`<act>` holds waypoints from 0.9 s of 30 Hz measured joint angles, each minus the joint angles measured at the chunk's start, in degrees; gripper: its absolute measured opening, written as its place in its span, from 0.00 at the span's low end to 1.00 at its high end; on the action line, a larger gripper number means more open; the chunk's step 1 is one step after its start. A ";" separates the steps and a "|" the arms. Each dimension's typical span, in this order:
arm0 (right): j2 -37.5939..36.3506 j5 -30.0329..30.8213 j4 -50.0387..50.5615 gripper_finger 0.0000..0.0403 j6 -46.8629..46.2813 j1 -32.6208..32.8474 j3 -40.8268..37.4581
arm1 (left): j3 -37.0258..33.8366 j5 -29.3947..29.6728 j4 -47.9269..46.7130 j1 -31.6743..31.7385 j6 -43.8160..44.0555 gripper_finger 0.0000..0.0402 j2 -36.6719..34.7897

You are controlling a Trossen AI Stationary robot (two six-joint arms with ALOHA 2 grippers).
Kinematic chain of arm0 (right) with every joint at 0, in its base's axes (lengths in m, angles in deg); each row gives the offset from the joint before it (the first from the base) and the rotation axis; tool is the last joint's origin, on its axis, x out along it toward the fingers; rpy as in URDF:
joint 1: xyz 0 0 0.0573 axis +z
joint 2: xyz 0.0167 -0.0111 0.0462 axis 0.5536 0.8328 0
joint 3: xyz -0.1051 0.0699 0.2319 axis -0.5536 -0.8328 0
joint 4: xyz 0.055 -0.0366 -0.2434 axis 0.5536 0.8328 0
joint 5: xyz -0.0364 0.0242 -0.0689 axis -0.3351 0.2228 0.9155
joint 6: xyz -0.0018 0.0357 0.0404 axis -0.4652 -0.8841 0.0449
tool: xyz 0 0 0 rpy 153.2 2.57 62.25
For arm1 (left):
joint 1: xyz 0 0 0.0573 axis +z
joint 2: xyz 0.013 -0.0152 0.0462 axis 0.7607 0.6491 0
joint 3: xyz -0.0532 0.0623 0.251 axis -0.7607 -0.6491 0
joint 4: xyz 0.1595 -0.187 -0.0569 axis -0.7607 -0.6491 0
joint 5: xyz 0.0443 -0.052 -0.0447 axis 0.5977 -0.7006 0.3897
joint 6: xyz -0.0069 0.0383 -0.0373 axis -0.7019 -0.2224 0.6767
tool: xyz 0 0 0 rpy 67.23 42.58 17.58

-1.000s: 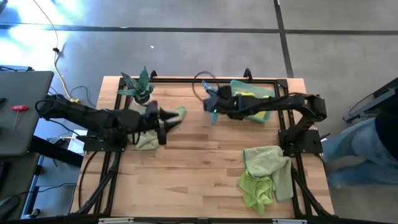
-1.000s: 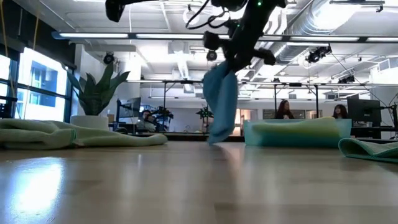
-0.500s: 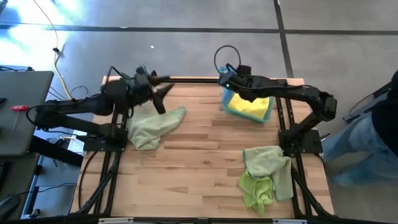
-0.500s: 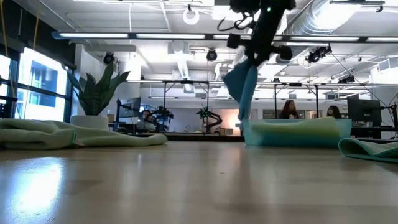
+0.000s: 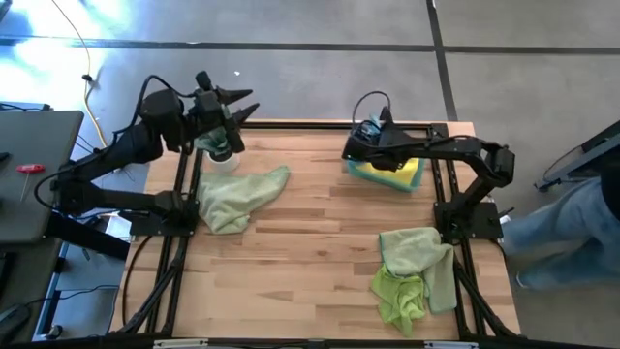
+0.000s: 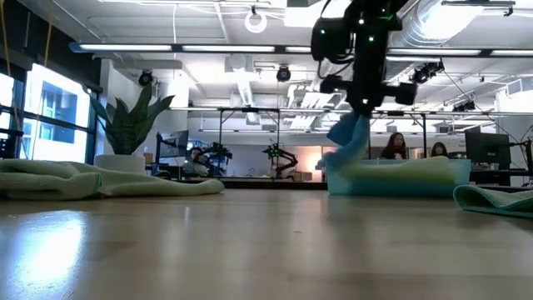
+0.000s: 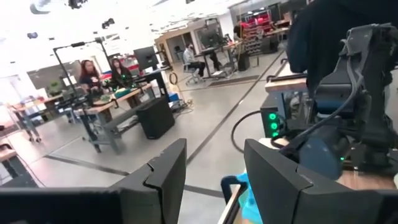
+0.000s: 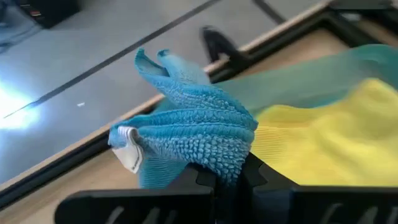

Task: Fold microfiber towels
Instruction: Stack the folded blue microfiber cloth on top of the folded yellow microfiber cloth

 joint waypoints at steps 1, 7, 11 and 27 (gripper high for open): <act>0.00 -0.12 2.12 0.00 -1.94 0.34 0.00 | 0.00 -1.01 -0.08 0.81 0.03 0.38 0.03; 0.00 -2.21 10.27 0.00 -6.87 1.70 0.00 | 0.00 -6.24 -0.21 4.14 0.13 0.38 0.13; 0.00 -2.95 14.21 0.00 -6.87 1.82 0.00 | 0.00 -7.56 -0.04 5.21 1.22 0.38 0.35; 0.00 -8.96 19.92 0.12 2.59 1.62 0.00 | 0.00 -7.59 -0.38 5.81 4.48 0.38 0.33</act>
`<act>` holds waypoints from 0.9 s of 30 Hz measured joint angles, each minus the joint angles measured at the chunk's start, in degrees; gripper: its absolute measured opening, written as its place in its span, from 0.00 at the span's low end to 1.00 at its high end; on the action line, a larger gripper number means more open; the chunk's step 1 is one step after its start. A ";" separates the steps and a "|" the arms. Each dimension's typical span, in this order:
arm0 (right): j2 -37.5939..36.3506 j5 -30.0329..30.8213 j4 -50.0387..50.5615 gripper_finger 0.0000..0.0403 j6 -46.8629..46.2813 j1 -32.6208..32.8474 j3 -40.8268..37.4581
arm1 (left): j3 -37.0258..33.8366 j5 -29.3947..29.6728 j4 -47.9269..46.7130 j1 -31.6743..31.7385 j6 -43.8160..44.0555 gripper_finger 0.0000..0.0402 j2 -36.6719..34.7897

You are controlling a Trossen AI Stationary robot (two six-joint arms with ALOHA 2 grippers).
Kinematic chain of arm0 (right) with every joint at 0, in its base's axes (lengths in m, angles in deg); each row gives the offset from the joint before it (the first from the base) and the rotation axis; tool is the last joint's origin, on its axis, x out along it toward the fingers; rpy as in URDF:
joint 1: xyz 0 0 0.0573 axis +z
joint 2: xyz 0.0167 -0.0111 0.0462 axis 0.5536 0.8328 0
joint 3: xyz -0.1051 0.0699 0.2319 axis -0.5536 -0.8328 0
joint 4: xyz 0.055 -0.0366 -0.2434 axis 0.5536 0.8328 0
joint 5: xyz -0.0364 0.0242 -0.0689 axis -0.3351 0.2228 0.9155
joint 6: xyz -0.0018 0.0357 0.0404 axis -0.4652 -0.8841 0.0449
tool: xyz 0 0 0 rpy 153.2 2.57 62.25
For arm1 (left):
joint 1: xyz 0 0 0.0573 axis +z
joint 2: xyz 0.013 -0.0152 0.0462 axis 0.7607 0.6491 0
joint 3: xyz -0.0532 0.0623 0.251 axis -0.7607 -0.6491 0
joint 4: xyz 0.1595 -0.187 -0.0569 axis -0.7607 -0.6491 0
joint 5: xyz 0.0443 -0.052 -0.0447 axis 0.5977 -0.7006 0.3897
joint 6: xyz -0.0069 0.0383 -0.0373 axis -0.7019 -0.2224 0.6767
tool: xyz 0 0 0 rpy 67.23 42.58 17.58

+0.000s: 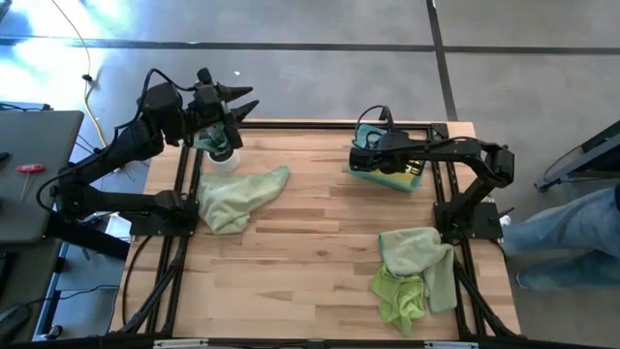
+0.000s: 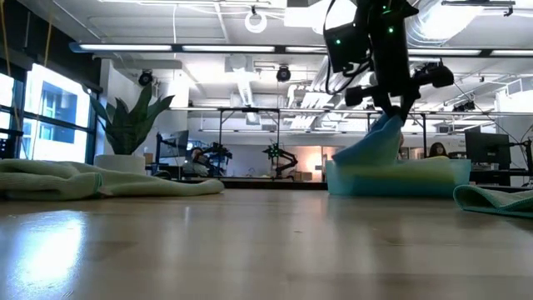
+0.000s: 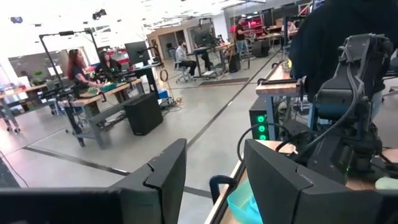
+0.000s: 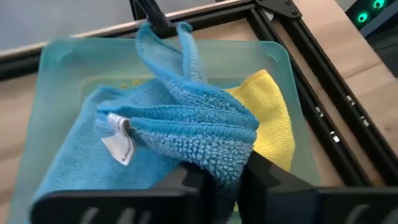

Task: Fold microfiber towels
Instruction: Stack the folded blue microfiber cloth on top of the folded yellow microfiber cloth, then fold the left green microfiber cloth

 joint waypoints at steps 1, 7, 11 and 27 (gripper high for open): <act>0.00 -0.11 0.37 0.16 0.91 -0.06 0.00 | 0.00 0.00 0.00 0.00 0.04 0.38 0.00; 0.00 -2.63 7.16 0.35 3.66 -1.57 0.00 | 0.00 0.05 -0.09 0.00 1.72 0.38 0.00; 0.00 -6.04 10.63 0.43 4.17 -2.78 0.00 | -0.02 0.04 -1.02 0.00 2.49 0.38 0.00; -2.92 -7.23 2.67 0.46 14.81 -1.47 1.46 | -0.04 0.03 -1.36 0.00 5.24 0.38 0.00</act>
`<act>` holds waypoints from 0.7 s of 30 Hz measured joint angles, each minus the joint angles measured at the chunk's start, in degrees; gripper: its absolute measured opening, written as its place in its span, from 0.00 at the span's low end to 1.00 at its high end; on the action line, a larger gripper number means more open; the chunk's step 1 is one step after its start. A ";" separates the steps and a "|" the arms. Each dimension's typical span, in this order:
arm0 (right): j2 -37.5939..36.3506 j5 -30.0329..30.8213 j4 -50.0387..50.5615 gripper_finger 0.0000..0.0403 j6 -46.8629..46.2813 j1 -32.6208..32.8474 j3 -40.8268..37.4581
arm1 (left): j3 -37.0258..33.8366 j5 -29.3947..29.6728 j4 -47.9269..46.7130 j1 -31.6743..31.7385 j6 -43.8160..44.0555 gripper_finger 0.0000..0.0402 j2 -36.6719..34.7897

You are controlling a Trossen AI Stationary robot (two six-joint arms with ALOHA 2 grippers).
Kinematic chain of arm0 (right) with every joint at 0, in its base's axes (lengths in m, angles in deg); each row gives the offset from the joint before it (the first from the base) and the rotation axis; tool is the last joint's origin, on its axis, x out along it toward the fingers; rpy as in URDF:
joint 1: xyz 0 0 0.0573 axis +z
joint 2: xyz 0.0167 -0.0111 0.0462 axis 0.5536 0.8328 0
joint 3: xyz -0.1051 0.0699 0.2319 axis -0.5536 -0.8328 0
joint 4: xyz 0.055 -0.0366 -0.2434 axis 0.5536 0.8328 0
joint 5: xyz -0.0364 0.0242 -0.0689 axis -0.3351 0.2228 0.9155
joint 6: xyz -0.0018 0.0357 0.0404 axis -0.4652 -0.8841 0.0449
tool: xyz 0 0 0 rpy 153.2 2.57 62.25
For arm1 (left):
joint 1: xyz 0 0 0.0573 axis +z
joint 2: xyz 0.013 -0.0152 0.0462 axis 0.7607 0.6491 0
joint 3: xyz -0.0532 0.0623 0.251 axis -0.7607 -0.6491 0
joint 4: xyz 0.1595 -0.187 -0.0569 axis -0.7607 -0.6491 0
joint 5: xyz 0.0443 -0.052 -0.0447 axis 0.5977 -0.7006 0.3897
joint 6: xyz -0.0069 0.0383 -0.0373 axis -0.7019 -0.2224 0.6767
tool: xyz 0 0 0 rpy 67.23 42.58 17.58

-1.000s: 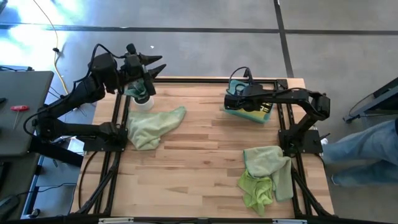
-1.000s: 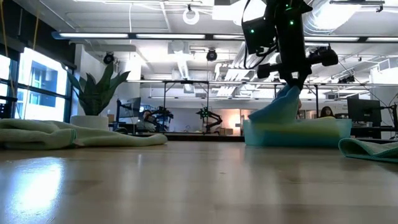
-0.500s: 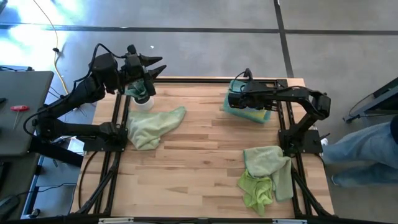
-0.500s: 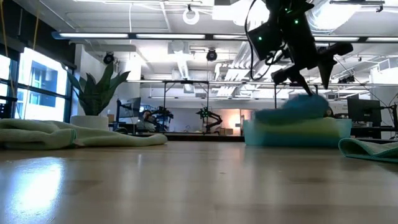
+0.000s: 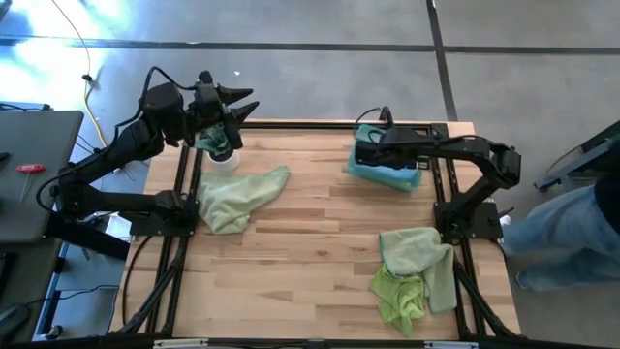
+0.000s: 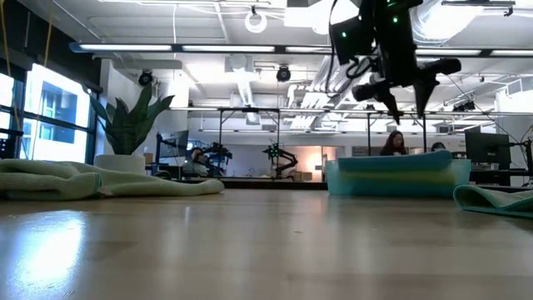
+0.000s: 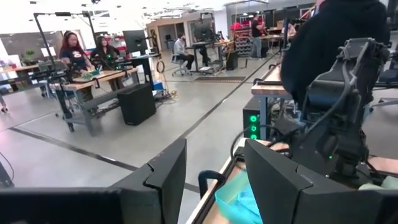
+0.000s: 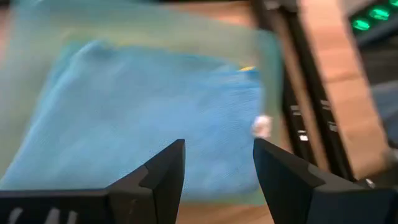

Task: Fold microfiber towels
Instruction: Fold the left green microfiber cloth

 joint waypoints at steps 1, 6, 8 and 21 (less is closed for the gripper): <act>-0.27 -1.32 -1.30 0.46 3.28 0.51 0.35 | 0.00 -0.03 -0.13 0.00 0.62 0.38 0.00; -2.25 -7.89 -3.97 0.45 19.17 4.85 3.29 | 0.00 -2.56 -4.33 0.00 4.68 0.38 -0.02; -3.38 -11.35 -4.68 0.45 23.51 6.95 4.38 | 0.00 -4.39 -7.00 0.00 7.14 0.38 -0.02; -6.28 -20.31 -13.55 0.44 38.09 20.21 4.59 | -0.02 -19.23 -22.33 -11.09 26.64 0.38 5.88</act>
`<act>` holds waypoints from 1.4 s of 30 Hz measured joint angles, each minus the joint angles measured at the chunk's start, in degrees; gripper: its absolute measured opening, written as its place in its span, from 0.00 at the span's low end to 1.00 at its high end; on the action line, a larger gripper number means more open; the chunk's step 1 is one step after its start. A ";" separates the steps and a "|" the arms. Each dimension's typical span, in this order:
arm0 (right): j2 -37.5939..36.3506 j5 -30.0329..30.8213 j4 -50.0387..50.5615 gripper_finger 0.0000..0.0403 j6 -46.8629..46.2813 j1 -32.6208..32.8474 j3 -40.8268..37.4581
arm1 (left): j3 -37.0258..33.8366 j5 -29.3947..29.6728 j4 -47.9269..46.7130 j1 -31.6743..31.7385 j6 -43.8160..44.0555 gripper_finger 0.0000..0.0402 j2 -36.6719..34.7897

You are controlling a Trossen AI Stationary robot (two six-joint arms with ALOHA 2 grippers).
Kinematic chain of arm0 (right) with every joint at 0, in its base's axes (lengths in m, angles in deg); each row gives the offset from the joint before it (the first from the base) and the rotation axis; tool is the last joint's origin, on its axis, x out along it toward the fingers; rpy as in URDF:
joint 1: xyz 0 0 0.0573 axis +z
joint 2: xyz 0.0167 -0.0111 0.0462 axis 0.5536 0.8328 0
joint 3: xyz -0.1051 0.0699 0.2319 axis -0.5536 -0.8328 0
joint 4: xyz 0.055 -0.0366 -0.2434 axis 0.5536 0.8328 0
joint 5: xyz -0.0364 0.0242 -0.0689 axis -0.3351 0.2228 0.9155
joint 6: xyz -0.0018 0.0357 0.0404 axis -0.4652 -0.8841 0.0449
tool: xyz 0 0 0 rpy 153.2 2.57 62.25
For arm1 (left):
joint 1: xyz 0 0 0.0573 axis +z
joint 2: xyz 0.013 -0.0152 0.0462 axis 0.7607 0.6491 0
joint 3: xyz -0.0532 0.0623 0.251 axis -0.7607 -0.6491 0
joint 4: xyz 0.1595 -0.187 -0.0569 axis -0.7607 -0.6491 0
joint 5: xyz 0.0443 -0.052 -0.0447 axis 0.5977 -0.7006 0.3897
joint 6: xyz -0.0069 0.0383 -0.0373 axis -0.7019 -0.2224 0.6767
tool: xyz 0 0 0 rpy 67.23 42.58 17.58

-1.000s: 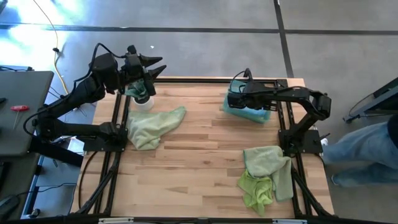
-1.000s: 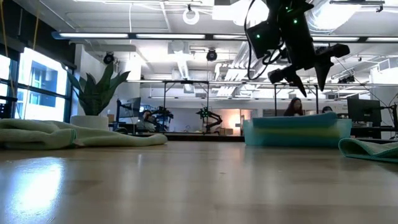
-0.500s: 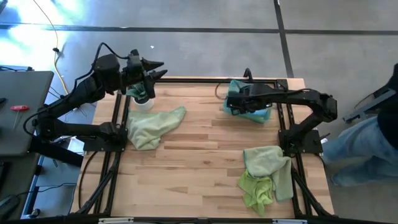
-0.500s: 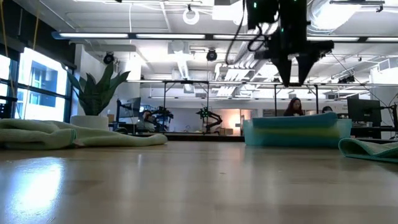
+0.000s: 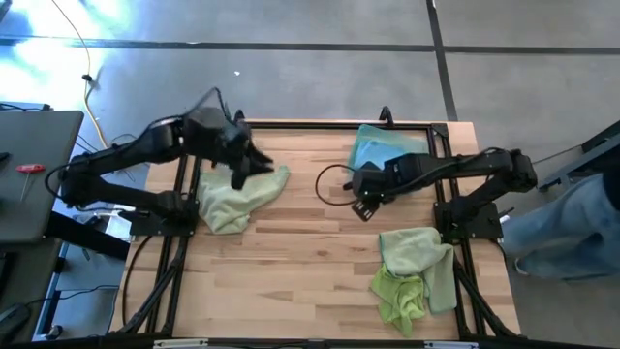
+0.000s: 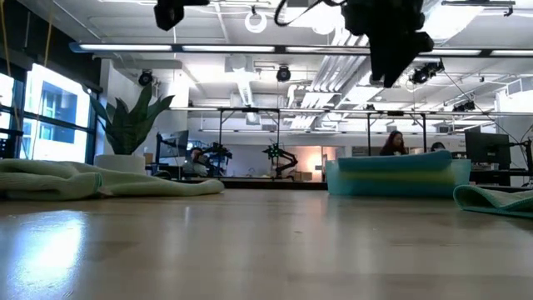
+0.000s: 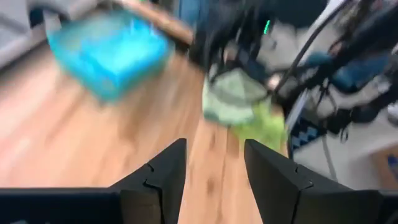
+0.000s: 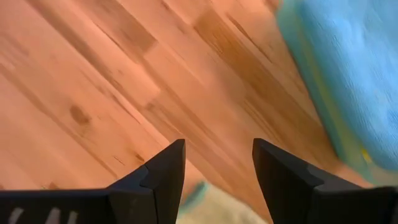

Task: Fold microfiber towels
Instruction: Fold the left green microfiber cloth

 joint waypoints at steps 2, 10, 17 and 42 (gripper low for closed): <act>0.06 1.12 -2.27 0.44 1.25 0.78 -0.23 | 0.00 2.88 -3.83 -3.69 1.51 0.38 1.43; 0.04 6.81 -9.26 0.44 2.82 1.77 -0.26 | -0.04 21.37 -31.51 -15.69 8.10 0.38 6.70; 0.04 6.82 -9.77 0.44 2.82 1.25 -0.26 | -7.67 29.00 -37.64 -20.18 11.37 0.38 8.93; 0.09 6.77 -10.08 0.44 2.82 1.26 -0.28 | -42.04 20.13 6.13 -17.53 29.53 0.31 4.72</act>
